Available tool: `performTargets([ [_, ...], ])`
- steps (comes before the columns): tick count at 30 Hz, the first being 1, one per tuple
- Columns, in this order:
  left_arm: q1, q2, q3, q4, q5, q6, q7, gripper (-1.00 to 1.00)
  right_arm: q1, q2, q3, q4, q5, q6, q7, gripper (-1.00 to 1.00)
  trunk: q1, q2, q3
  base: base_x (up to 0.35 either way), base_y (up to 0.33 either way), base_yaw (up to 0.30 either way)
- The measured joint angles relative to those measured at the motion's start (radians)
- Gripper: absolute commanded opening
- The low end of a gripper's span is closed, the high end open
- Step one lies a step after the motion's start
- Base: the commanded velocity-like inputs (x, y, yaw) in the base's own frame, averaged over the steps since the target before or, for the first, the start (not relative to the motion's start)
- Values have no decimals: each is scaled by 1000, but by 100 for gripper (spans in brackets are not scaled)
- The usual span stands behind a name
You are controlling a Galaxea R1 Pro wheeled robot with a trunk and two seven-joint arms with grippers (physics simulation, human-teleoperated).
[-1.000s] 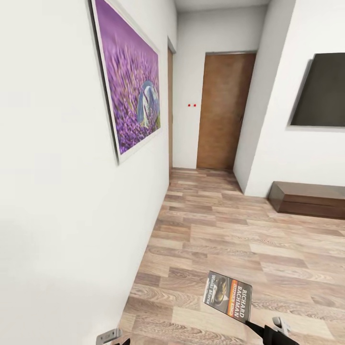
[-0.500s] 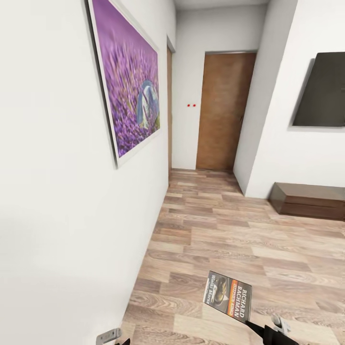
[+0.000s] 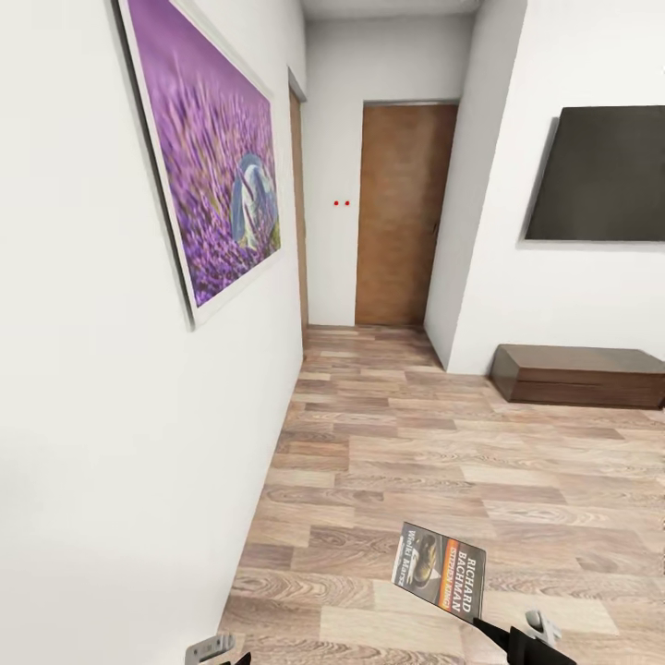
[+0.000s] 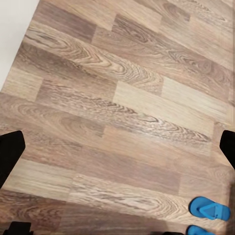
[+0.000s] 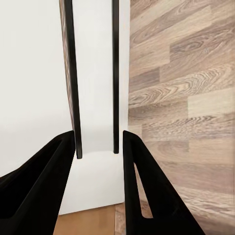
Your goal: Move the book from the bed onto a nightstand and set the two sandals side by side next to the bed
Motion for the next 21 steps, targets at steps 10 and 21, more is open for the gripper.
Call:
performTargets([
  [10, 0, 0, 0, 0, 0, 0, 0, 100, 0, 0, 1, 0, 0, 0, 0, -100, 0, 0, 0, 189, 91, -4],
  [21, 0, 0, 0, 0, 0, 0, 0, 100, 0, 0, 1, 0, 1, 0, 0, -100, 0, 0, 0, 258, 25, -94],
])
